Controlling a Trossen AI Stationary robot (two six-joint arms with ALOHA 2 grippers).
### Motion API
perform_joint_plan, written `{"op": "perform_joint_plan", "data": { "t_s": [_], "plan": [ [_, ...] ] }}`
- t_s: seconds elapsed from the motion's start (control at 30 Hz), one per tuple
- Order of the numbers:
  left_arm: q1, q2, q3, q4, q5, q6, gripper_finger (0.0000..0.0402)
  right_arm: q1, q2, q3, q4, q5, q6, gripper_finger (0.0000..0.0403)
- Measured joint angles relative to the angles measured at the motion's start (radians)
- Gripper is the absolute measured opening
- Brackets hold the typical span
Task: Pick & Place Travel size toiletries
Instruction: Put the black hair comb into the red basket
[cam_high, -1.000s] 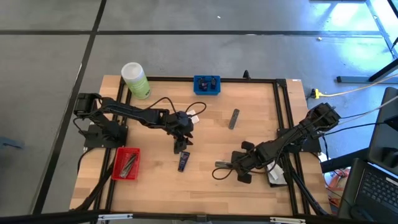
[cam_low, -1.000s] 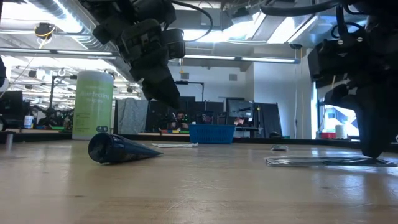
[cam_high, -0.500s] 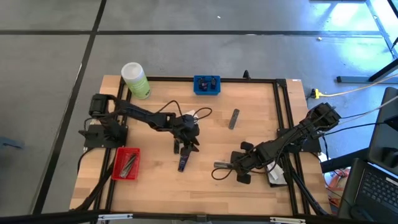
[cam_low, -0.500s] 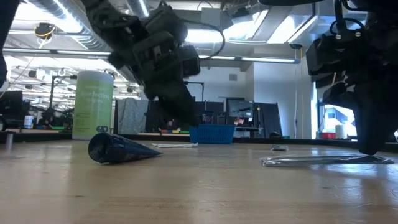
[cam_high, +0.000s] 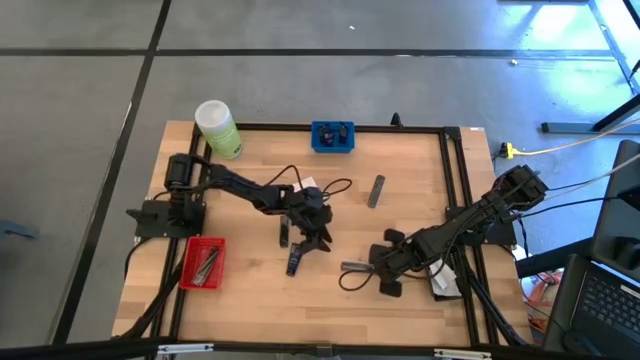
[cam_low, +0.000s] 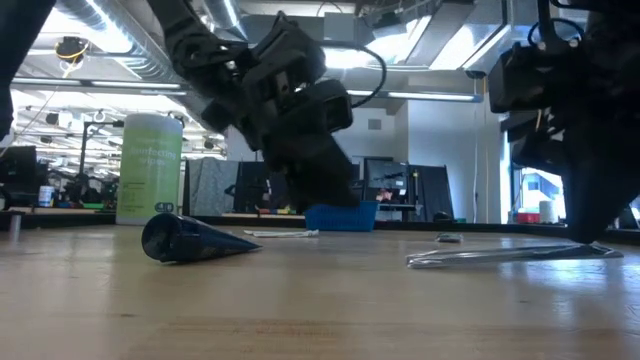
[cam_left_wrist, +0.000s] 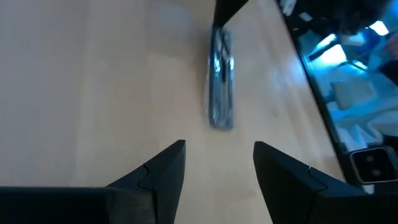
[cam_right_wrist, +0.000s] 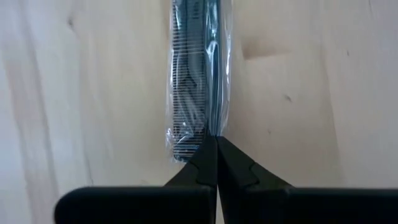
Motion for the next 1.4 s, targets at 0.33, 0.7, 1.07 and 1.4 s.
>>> {"op": "perform_joint_plan", "data": {
  "t_s": [0.33,0.7,1.07,1.4],
  "plan": [
    [-0.009,0.017,0.042,-0.026,0.013,0.004,0.0187,0.0,-0.001,0.0,0.034,0.0,-0.025,0.0],
    [-0.019,0.118,0.042,0.049,0.032,-0.022,0.0187,-0.012,-0.001,0.0,0.096,0.002,-0.064,0.0],
    [-0.044,0.165,0.108,0.059,0.115,-0.026,0.0187,-0.025,-0.001,0.0,0.129,0.002,-0.099,0.0],
    [-0.061,0.198,0.127,0.067,0.112,-0.018,0.0187,-0.038,-0.001,0.0,0.17,0.002,-0.133,0.0]
  ]
}}
